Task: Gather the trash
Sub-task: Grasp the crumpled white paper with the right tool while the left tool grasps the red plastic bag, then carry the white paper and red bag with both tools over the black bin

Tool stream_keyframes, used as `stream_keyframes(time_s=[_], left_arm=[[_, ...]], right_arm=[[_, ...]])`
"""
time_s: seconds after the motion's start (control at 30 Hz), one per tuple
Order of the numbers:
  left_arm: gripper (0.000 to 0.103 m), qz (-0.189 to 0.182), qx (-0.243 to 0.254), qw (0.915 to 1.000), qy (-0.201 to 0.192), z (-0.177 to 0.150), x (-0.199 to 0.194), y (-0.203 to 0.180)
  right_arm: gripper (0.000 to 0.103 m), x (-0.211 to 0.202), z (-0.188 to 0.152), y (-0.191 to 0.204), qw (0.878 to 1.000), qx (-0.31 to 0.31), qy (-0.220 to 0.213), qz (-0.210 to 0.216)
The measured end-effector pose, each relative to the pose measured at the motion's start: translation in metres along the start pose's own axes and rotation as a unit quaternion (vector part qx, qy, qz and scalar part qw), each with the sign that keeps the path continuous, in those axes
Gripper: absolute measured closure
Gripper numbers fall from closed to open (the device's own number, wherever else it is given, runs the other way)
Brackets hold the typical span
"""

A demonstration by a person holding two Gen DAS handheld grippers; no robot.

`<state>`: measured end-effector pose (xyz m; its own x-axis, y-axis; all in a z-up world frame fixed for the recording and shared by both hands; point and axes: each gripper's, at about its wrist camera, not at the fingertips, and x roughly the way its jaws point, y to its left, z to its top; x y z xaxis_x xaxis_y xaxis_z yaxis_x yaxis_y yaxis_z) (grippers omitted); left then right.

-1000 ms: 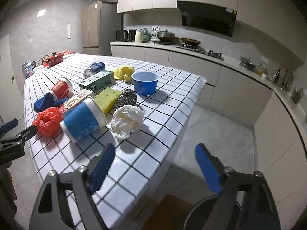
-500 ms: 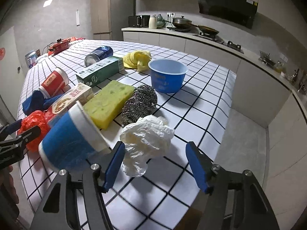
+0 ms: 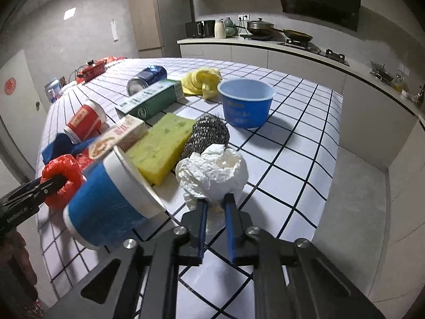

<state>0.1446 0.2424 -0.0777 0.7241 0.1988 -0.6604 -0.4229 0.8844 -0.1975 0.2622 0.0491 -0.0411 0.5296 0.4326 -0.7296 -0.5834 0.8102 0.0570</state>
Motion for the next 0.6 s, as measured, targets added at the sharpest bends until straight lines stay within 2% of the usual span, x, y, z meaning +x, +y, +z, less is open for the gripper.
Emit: stream_keyframes(time_s=[0.27, 0.6], left_arm=[[0.053, 0.006, 0.013, 0.9996, -0.026, 0.005, -0.033, -0.003], [0.053, -0.029, 0.044, 0.9974, -0.049, 0.003, -0.078, -0.037]], right_arm=[[0.092, -0.042, 0.000, 0.000, 0.999, 0.011, -0.036, 0.003], [0.092, -0.121, -0.019, -0.014, 0.996, 0.038, -0.077, -0.016]])
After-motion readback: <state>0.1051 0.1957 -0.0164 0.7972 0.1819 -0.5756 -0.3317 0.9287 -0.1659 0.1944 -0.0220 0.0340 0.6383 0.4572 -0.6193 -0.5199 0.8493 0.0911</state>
